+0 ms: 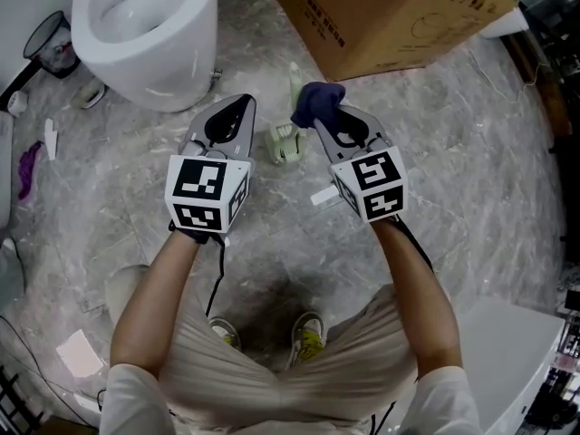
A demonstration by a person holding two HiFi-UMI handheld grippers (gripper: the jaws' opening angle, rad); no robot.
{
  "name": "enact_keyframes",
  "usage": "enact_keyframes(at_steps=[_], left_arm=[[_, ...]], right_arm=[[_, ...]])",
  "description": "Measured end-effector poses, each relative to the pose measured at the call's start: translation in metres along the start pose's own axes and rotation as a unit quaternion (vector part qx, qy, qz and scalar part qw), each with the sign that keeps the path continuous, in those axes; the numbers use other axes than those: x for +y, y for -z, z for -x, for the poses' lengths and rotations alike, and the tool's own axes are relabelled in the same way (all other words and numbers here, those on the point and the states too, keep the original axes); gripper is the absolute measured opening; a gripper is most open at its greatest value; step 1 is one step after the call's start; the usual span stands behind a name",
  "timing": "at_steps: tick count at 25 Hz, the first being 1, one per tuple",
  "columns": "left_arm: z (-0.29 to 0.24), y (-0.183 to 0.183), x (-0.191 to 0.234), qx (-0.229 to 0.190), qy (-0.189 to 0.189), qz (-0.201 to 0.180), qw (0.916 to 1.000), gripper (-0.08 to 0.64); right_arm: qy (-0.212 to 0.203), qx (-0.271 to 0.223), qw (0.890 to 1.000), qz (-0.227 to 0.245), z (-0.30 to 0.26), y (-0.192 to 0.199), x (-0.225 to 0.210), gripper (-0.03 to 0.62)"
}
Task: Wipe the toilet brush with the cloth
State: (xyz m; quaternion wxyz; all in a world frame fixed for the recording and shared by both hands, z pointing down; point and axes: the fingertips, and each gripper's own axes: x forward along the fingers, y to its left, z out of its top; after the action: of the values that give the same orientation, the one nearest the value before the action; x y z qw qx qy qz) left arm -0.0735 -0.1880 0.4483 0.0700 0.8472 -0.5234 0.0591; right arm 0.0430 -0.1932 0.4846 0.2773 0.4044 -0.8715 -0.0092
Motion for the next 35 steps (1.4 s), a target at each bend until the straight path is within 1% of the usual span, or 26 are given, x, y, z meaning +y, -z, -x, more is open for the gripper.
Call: enact_keyframes(at_steps=[3, 7, 11, 13, 15, 18, 22, 26, 32, 35], left_arm=[[0.000, 0.005, 0.001, 0.006, 0.001, -0.001, 1.0000, 0.002], [0.000, 0.009, 0.002, 0.014, 0.002, -0.003, 0.9999, 0.002], [0.000, 0.009, 0.002, 0.017, 0.004, -0.005, 0.9998, 0.002], [0.001, 0.008, 0.002, 0.019, 0.005, -0.007, 0.9998, 0.002], [0.002, 0.008, 0.002, 0.019, 0.005, -0.006, 0.9998, 0.002], [0.002, 0.009, 0.002, 0.018, 0.007, -0.006, 0.9998, 0.002], [0.006, 0.011, 0.007, 0.023, 0.003, -0.007, 0.9997, 0.002], [0.004, 0.012, 0.007, 0.028, 0.002, 0.000, 0.9996, 0.002], [0.002, 0.014, 0.012, 0.029, 0.000, 0.019, 0.9994, 0.002], [0.004, 0.016, 0.016, 0.032, -0.001, 0.016, 0.9994, 0.002]], right_arm=[[0.003, 0.000, 1.000, 0.002, 0.000, 0.000, 0.000, 0.106], [0.010, -0.014, 1.000, 0.016, 0.002, -0.014, 0.000, 0.106], [0.033, -0.041, 0.997, 0.052, 0.011, -0.040, 0.002, 0.106], [0.036, -0.050, 0.996, 0.071, 0.014, -0.050, 0.007, 0.106], [0.033, -0.050, 0.995, 0.083, 0.014, -0.052, 0.014, 0.106], [0.033, -0.033, 0.995, 0.093, 0.008, -0.044, 0.020, 0.104], [0.022, -0.019, 0.997, 0.072, -0.001, -0.031, 0.024, 0.104], [0.015, -0.007, 1.000, 0.026, -0.002, -0.020, 0.016, 0.106], [0.008, 0.007, 0.999, -0.034, -0.005, 0.000, 0.006, 0.106], [0.001, 0.011, 0.998, -0.065, -0.010, 0.008, 0.009, 0.106]])
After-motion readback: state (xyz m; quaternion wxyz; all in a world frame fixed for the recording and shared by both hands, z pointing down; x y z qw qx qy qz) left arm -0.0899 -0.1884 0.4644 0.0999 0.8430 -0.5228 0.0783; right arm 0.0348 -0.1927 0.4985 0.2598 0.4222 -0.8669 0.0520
